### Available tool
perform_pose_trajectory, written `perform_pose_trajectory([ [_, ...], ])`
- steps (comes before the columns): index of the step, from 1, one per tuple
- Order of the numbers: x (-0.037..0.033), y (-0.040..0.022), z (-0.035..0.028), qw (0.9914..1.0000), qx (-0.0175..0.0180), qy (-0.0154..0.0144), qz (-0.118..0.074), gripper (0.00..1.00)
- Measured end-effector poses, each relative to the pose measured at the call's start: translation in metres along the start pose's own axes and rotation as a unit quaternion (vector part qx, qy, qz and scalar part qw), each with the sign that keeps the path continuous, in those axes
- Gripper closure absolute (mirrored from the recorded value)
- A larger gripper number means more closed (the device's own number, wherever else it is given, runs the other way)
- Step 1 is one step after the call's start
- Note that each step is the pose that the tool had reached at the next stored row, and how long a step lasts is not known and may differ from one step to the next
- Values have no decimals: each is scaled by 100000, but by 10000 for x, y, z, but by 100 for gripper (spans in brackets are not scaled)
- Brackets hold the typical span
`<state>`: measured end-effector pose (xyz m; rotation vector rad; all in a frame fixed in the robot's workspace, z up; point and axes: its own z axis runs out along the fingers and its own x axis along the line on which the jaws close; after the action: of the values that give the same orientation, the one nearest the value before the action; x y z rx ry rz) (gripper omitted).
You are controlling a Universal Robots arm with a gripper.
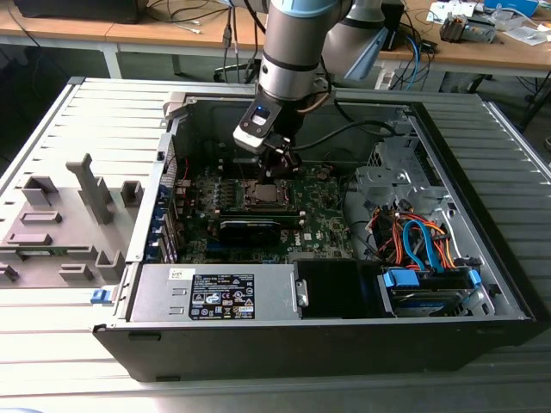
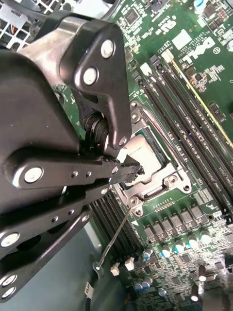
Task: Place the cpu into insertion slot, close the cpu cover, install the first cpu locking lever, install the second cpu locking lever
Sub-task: 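Install the first cpu locking lever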
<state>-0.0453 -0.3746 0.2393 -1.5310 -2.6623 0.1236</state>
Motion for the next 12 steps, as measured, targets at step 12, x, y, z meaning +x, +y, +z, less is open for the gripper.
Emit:
perform_pose_trajectory([
  [12,0,0,0,99722,136,-770,-7416,89],
])
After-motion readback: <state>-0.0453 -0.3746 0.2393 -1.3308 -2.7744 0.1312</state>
